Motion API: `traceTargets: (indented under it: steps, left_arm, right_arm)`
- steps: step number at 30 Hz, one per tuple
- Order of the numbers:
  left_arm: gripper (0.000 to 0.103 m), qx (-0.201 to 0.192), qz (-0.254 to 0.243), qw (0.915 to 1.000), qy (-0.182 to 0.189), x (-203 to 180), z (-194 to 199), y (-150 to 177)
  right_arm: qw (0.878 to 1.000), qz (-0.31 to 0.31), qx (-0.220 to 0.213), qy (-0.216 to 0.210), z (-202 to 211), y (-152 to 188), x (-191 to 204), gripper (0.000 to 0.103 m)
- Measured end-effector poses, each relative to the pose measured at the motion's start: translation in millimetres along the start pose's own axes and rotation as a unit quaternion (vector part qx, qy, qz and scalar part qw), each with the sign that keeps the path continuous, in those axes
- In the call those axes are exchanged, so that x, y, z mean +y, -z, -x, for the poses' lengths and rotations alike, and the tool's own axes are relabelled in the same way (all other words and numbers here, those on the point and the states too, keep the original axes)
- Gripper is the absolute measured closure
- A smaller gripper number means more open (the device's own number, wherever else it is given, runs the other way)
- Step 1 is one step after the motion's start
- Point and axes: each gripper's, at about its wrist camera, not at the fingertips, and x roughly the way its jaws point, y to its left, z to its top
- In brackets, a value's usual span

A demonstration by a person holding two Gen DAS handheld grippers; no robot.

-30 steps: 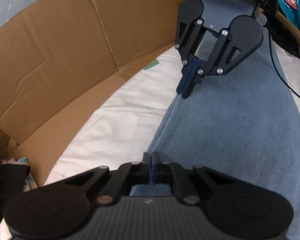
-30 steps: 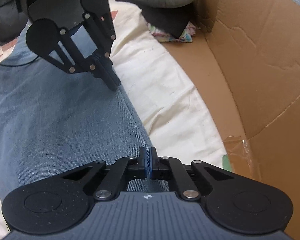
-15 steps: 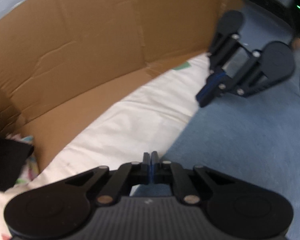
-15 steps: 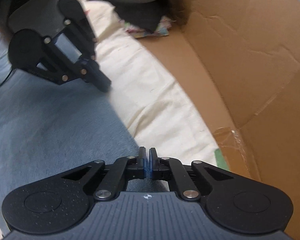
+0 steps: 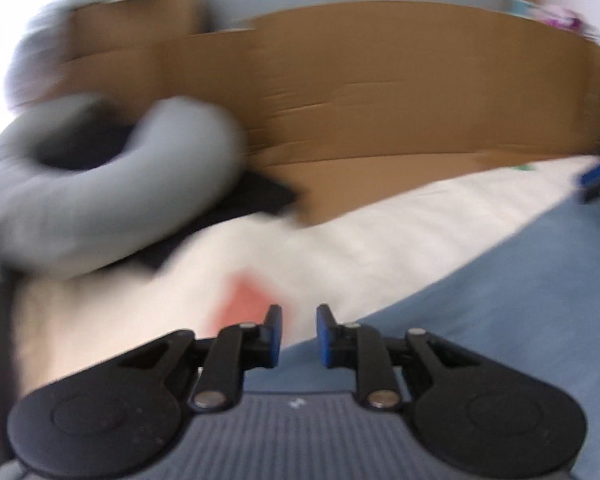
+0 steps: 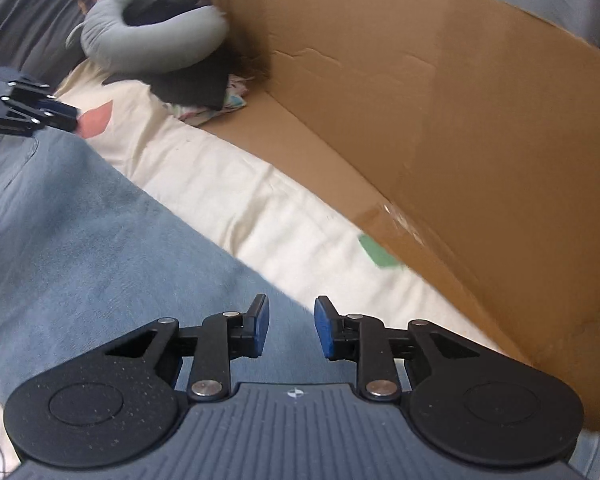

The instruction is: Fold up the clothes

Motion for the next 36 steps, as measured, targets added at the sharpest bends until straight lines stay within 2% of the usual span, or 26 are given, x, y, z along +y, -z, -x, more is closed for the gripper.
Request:
traceTargets:
  steps: [5,10,13,17,21,24,25,30,33,36]
  left_arm:
    - [0.077,0.047,0.047,0.9937,-0.090,60.7,9.3,26.7]
    - [0.077,0.093,0.100,0.9831,-0.122,99.5,-1.3,46.0]
    - [0.073,0.121,0.111,0.9782,-0.127,111.3,-16.9,53.0]
    - [0.050,0.147,0.122,0.9715,-0.140,115.8,-34.9,56.1]
    - [0.047,0.178,0.116,0.9632,-0.164,111.0,-41.9,45.4]
    - [0.050,0.202,0.082,0.9580,-0.187,97.8,-38.5,30.2]
    - [0.051,0.204,0.072,0.9581,-0.188,92.4,-35.2,24.4]
    - [0.046,0.177,0.028,0.9721,-0.151,46.8,-11.7,-23.6]
    - [0.046,0.152,-0.034,0.9824,-0.103,-3.0,-2.7,-51.2]
    - [0.046,0.122,-0.057,0.9895,-0.053,-55.1,2.0,-75.8]
  right_arm:
    - [0.999,-0.029,0.004,0.025,28.2,23.6,-11.5,0.071]
    - [0.997,-0.058,0.007,0.050,56.4,47.3,-23.0,0.071]
    - [0.994,-0.083,0.007,0.068,77.1,63.3,-30.6,0.070]
    - [0.987,-0.132,-0.001,0.096,114.4,89.3,-42.4,0.070]
    - [0.979,-0.167,-0.007,0.120,149.4,117.1,-42.3,0.069]
    - [0.964,-0.220,-0.026,0.145,171.1,139.1,-46.5,0.064]
    - [0.961,-0.234,-0.029,0.146,176.6,146.4,-47.1,0.060]
    - [0.947,-0.273,-0.040,0.164,204.9,182.2,-40.1,0.060]
    - [0.937,-0.301,-0.056,0.171,219.3,204.1,-31.8,0.060]
    - [0.927,-0.324,-0.066,0.179,231.2,223.2,-23.7,0.060]
